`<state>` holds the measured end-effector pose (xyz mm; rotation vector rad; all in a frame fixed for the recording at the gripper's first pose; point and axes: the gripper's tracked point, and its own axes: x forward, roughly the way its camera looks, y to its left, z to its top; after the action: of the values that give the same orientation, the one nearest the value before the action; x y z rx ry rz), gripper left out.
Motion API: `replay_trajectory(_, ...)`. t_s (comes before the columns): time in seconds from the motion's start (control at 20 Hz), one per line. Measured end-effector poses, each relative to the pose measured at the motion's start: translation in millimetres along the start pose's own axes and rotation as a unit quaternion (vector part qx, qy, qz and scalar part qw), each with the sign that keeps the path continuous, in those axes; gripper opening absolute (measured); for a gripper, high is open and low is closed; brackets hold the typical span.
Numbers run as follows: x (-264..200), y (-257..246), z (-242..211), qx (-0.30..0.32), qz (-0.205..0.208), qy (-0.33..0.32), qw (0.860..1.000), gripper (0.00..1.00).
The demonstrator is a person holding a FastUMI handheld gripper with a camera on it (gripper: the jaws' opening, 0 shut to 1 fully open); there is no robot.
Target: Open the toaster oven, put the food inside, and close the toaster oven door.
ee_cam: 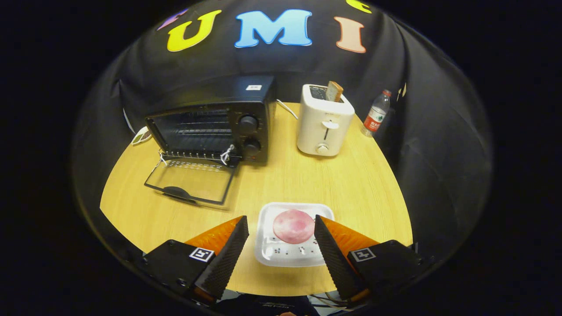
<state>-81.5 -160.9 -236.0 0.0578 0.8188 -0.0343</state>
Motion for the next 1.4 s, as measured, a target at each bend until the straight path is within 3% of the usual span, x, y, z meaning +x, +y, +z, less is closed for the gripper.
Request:
replay_trajectory(0.4, 47.9, -77.0, -33.1, -0.003, 0.022, 0.084, 0.996, 0.97)
replay_trajectory(0.7, 74.2, -85.0, -64.0, 0.011, 0.058, 0.155, 0.986, 0.97)
replay_trajectory(0.95, 89.2, -85.0, -76.2, 0.008, 0.067, 0.191, 0.979, 0.86)
replay_trajectory(1.1, 91.2, -88.3, -75.5, 0.008, 0.062, 0.193, 0.979, 0.54)
replay_trajectory(1.25, 88.5, -83.3, -81.8, 0.045, 0.074, 0.228, 0.970, 0.21)
replay_trajectory(1.4, 93.8, -82.5, -82.4, 0.065, 0.081, 0.241, 0.965, 0.14)
